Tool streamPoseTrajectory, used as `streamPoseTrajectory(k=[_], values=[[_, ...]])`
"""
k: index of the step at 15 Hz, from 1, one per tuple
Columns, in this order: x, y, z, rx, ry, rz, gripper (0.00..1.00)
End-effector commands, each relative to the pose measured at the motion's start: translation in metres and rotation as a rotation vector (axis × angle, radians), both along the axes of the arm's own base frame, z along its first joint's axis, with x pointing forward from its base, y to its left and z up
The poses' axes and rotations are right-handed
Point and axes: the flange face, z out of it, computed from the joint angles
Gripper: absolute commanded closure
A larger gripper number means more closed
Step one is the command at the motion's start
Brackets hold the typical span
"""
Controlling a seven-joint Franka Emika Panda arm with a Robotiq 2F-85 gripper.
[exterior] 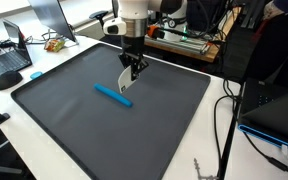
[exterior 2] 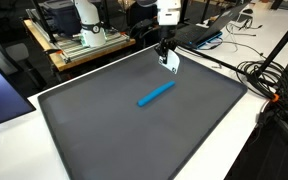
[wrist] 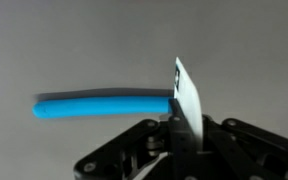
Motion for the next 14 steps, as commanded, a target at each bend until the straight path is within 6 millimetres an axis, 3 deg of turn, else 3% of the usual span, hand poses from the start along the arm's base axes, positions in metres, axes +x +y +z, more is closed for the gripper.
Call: streamPoseTrajectory(k=[1,14], values=[[0.004,-0.001,-0.005,-0.002,-0.003,-0.011,0.99],[0.030,-0.004,-0.053,-0.001,-0.016,-0.039,0.99]])
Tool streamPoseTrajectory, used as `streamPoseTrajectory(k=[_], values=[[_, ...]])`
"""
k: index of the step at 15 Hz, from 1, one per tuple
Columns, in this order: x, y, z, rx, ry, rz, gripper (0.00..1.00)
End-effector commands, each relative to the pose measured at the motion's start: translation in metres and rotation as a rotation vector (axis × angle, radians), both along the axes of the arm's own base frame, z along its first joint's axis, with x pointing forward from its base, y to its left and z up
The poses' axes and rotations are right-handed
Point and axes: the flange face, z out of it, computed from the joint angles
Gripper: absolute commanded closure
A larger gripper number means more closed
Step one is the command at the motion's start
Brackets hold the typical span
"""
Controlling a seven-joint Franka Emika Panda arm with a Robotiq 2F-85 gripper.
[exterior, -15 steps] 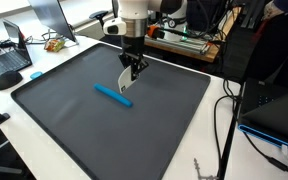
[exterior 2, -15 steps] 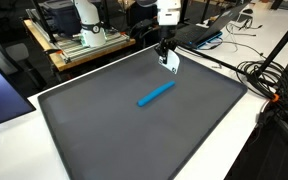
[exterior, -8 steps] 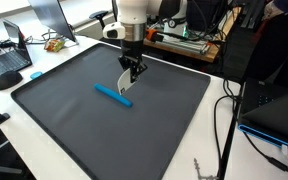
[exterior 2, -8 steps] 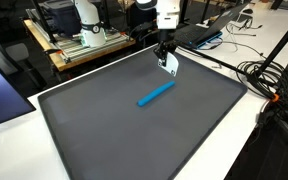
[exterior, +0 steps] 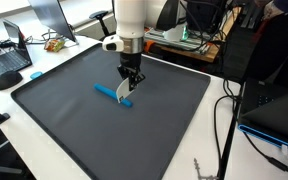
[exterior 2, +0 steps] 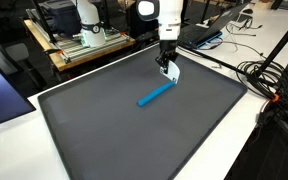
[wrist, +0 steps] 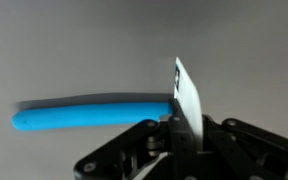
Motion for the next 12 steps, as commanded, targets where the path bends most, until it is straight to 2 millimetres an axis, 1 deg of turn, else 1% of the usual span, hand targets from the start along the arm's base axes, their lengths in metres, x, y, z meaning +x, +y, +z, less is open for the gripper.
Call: streamPoseTrajectory(k=[1,8,12], values=[[0.014,-0.001,-0.009,-0.010,-0.007,-0.022,0.99],[0.023,-0.007,-0.020,-0.023,-0.001,-0.027,0.99],[0.025,-0.004,-0.027,-0.017,0.013,-0.020,0.99]])
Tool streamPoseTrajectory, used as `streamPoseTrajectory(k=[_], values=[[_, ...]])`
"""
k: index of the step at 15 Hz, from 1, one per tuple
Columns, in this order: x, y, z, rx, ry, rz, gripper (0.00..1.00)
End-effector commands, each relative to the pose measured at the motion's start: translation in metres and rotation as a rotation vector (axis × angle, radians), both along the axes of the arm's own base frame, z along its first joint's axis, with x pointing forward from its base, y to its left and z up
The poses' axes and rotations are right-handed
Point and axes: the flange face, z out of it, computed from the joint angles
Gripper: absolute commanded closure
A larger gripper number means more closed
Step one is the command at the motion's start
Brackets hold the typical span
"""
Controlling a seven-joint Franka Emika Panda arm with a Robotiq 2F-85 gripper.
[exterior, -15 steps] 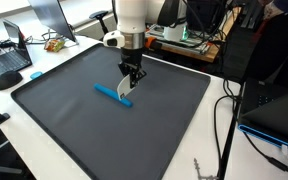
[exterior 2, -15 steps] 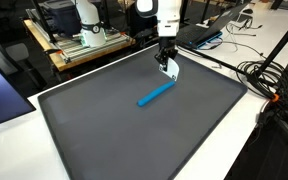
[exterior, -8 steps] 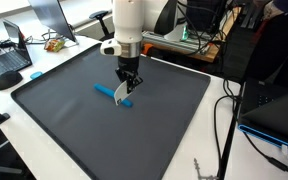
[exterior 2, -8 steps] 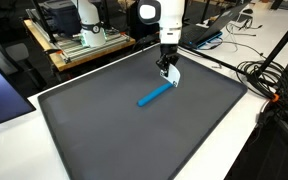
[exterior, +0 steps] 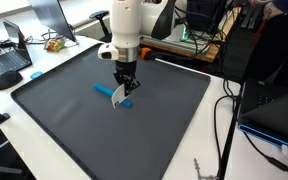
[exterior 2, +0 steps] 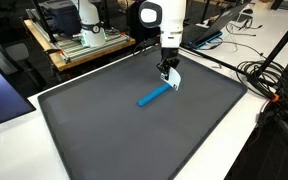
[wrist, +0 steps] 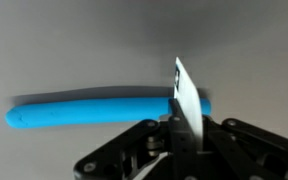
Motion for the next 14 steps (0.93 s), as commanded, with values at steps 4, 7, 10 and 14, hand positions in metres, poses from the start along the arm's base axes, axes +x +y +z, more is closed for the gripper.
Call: streamPoseTrajectory(k=[4,7,10,14], values=[[0.001,0.004,-0.019,0.007,0.035,-0.003,0.99],[0.000,0.004,-0.026,0.012,0.046,-0.002,0.99],[-0.002,0.007,-0.032,0.017,0.057,0.005,0.99],[-0.005,0.009,-0.040,0.017,0.064,0.012,0.99]])
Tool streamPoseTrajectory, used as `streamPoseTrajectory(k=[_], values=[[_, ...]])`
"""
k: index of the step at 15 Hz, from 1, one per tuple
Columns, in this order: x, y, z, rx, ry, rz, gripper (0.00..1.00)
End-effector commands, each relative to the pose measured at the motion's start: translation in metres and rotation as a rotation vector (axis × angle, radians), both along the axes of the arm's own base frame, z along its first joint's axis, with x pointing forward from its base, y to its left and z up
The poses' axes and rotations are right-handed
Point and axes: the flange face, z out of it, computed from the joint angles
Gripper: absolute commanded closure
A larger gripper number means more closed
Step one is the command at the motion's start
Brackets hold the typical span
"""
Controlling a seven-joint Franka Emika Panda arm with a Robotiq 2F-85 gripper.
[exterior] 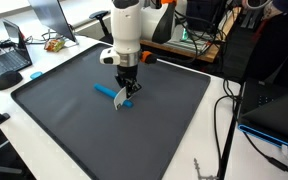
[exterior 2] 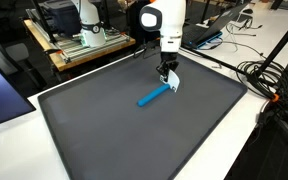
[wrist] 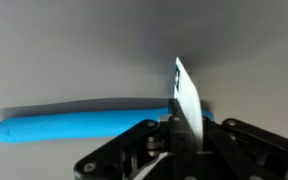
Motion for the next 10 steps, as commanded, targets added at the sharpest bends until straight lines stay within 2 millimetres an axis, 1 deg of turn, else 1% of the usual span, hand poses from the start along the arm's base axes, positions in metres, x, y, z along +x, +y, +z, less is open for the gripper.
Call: streamPoseTrajectory(k=[1,5,8,10], values=[[-0.006,0.008,-0.024,0.012,0.036,0.010,0.99],[-0.016,0.009,-0.031,0.051,0.045,0.009,0.99],[-0.026,0.003,-0.034,0.083,0.030,-0.008,0.99],[-0.033,-0.003,-0.031,0.106,0.017,-0.027,0.99]])
